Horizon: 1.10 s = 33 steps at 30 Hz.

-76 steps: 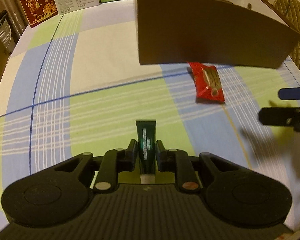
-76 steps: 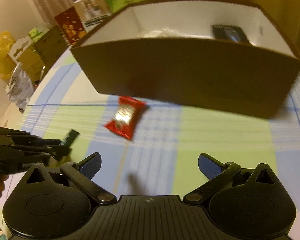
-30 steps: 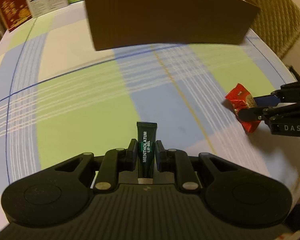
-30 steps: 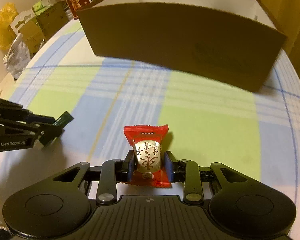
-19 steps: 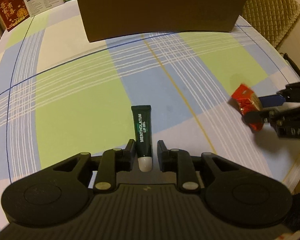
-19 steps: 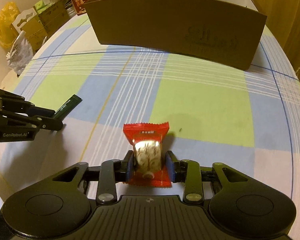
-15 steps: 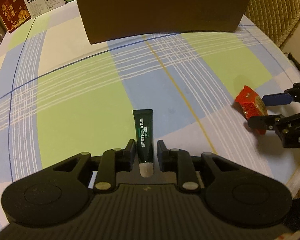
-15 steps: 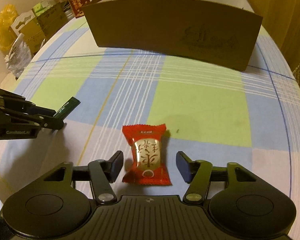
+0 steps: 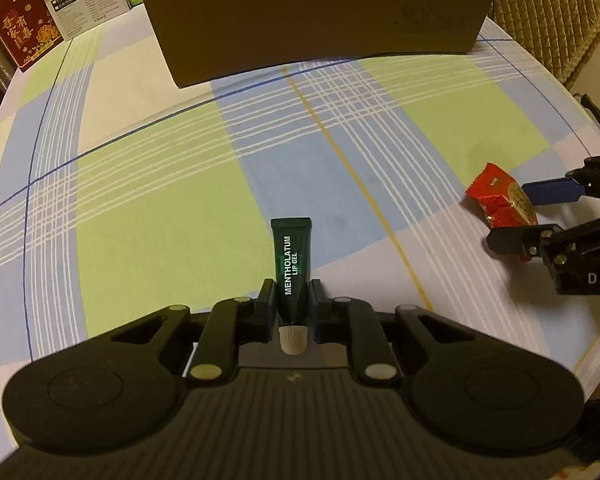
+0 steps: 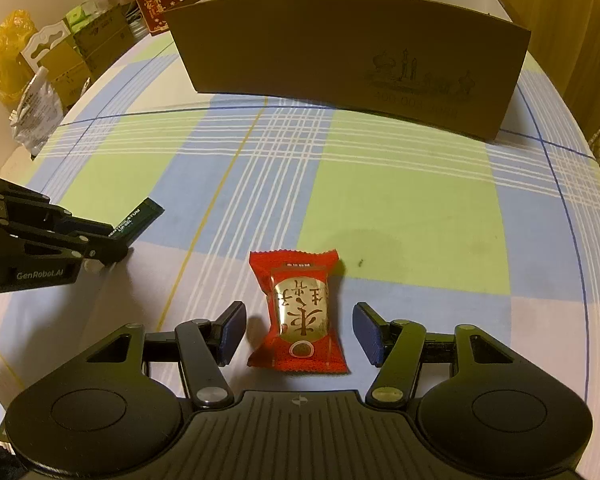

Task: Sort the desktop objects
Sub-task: 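Grasp the red wrapped candy with the right gripper, then lift and carry the lip gel and red candy over the brown box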

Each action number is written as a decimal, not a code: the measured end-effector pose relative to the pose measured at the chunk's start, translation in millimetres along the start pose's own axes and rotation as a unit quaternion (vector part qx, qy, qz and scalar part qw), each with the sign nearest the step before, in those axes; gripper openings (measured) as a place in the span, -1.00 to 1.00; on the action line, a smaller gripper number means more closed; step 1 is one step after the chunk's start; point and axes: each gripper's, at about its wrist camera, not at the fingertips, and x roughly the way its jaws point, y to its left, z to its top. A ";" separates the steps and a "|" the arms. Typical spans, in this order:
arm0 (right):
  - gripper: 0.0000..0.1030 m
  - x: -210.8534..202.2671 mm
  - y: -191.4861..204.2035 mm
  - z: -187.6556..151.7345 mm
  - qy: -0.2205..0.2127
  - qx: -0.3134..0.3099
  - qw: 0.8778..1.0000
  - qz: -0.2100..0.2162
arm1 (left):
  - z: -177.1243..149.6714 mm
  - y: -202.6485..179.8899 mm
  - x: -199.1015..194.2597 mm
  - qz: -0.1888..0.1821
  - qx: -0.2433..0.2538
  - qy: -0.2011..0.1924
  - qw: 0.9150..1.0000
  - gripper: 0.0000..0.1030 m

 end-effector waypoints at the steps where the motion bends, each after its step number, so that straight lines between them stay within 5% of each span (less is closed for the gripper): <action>1: 0.10 0.5 0.3 0.0 0.000 0.000 1.000 -0.001 | -0.5 0.6 -0.3 -0.001 -0.001 0.000 1.000 -0.75; 7: 0.03 4.2 3.5 0.4 -0.001 -0.013 1.000 -0.011 | -1.5 1.9 -0.8 -0.003 -0.002 -0.001 1.000 -0.75; 8: -0.09 5.0 5.3 0.4 -0.002 -0.024 1.000 -0.018 | -1.9 2.0 -0.8 -0.003 -0.002 -0.001 1.000 -0.75; 9: -0.45 5.4 7.7 0.6 -0.003 -0.038 0.999 -0.027 | -2.1 1.9 -0.8 -0.003 -0.001 -0.002 1.000 -0.75; 10: -0.50 6.0 8.3 1.1 -0.002 -0.044 0.999 -0.030 | -2.1 1.7 -0.8 -0.003 -0.001 -0.002 1.000 -0.75; 33: -0.54 -1.3 9.1 16.2 -0.017 -0.021 1.000 0.000 | 9.4 4.7 -19.6 -0.025 -0.005 -0.032 0.999 -0.76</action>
